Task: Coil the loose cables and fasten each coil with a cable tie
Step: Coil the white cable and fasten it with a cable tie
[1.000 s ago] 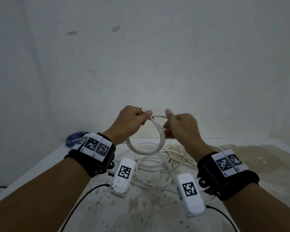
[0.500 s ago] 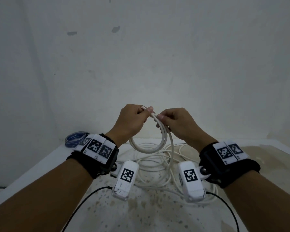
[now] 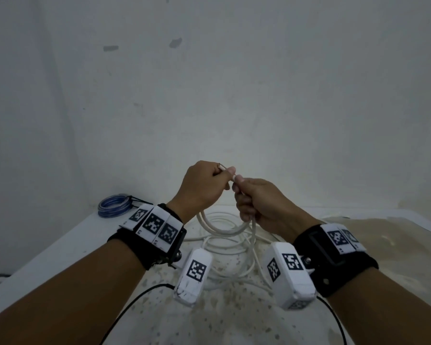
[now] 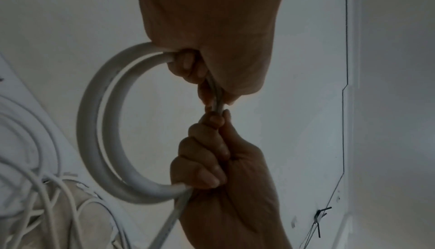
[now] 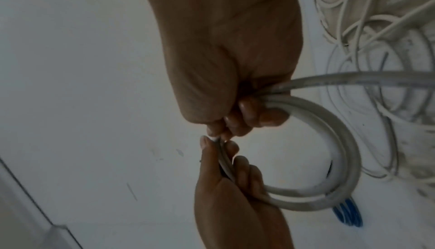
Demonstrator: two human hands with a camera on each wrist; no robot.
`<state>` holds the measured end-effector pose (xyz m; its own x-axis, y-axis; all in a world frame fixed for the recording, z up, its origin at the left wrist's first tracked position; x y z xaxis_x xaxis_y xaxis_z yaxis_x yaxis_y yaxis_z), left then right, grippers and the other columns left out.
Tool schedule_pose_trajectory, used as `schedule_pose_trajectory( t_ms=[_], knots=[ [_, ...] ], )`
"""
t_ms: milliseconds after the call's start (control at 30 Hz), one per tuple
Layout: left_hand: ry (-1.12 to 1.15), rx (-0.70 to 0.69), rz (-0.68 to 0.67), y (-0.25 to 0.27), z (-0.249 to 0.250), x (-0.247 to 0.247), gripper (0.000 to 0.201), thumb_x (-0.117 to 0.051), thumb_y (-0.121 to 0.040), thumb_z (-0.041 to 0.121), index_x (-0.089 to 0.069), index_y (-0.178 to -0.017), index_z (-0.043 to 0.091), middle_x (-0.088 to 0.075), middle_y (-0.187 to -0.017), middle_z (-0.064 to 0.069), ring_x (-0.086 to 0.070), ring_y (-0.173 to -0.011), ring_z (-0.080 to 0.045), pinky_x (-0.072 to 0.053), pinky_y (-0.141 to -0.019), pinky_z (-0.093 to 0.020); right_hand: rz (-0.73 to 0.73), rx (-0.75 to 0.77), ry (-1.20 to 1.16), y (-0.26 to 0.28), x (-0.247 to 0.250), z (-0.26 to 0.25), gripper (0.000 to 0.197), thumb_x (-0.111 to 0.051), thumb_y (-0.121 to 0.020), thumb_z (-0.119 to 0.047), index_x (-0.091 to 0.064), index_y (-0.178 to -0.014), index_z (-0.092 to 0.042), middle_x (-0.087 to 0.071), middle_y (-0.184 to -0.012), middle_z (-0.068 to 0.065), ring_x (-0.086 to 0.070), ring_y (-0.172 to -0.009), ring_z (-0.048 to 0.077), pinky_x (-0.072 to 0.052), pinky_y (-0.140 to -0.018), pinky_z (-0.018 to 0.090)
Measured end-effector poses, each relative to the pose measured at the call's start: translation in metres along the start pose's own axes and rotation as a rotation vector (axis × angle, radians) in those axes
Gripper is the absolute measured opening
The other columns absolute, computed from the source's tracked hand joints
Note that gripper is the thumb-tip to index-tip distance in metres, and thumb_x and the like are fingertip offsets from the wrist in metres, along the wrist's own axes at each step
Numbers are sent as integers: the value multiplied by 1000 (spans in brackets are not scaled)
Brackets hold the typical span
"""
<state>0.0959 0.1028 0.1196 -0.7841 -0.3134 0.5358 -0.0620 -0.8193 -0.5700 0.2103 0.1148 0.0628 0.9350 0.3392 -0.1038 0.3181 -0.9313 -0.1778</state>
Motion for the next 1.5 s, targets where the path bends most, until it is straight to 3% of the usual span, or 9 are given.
schedule_pose_trajectory(
  t_ms=[100,167,233,333,467,600,1100,1367,1500],
  knots=[
    [-172,-40,125,0,4,14,36,-63,-89,50,-63,-108,20,-59,-103,5,-55,-93,-11,-44,-85,-31,272,143,-144,-6,24,-10,35,-42,-106,-28,-48,-74,-13,-30,-45,-5,-27,-36,10,-33,-40,23],
    [-194,-75,166,10,13,22,39,-55,-94,50,-58,-76,16,-59,-78,2,-56,-73,-16,-46,-73,-33,418,195,-299,-8,43,-14,36,-39,-106,-29,-46,-75,-13,-32,-44,-5,-28,-36,11,-34,-41,24],
    [-228,93,-129,27,2,-3,60,-43,-99,53,-58,-58,11,-62,-58,-3,-58,-54,-18,-48,-60,-29,502,221,-448,-9,59,-15,36,-37,-107,-32,-45,-76,-14,-32,-46,-4,-29,-37,11,-35,-41,23],
    [35,551,-645,82,-29,-59,75,-32,-98,64,-68,-98,-2,-75,-85,-15,-70,-63,-18,-54,-55,-22,539,225,-564,-10,64,-13,36,-37,-107,-34,-45,-77,-14,-33,-47,-4,-30,-37,11,-38,-42,23],
    [659,683,-47,56,-53,-55,40,-40,-104,42,-51,-105,3,-66,-103,-18,-68,-86,-27,-59,-77,-37,516,211,-598,-9,47,-2,37,-36,-107,-34,-45,-76,-15,-33,-47,-5,-32,-37,11,-39,-42,23],
    [910,626,316,36,-58,-29,30,-33,-108,25,-50,-111,0,-68,-96,-20,-71,-72,-23,-59,-59,-31,455,202,-587,-6,31,13,37,-37,-106,-33,-46,-76,-14,-34,-48,-4,-33,-40,11,-43,-46,25],
    [435,266,448,22,-54,19,44,-46,-101,31,-53,-61,13,-51,-59,1,-41,-53,-19,-36,-58,-36,136,116,-537,-3,-10,31,31,-44,-104,-23,-52,-80,-5,-49,-57,8,-55,-51,22,-58,-62,37],
    [841,326,306,16,-52,11,23,-47,-104,19,-69,-107,18,-53,-68,-1,-36,-41,-9,-37,-43,-24,173,118,-545,-8,-4,26,30,-44,-105,-23,-49,-79,-9,-38,-51,0,-43,-44,14,-57,-60,35],
    [647,194,179,15,-41,8,28,-46,-104,21,-68,-87,20,-57,-70,-3,-37,-43,-9,-36,-46,-26,190,103,-555,-11,-2,26,29,-45,-105,-25,-50,-81,-9,-39,-51,0,-43,-43,14,-57,-58,34]
  ],
)
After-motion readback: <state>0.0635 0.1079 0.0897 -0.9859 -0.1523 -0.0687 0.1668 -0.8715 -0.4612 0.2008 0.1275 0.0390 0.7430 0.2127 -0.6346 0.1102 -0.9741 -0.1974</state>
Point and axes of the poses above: each hand's wrist, its own y-axis away from the middle knuckle, its own x-axis out of the back of the hand, z = x × y, the point moved 9 cm from there along -y, towards the middle knuckle
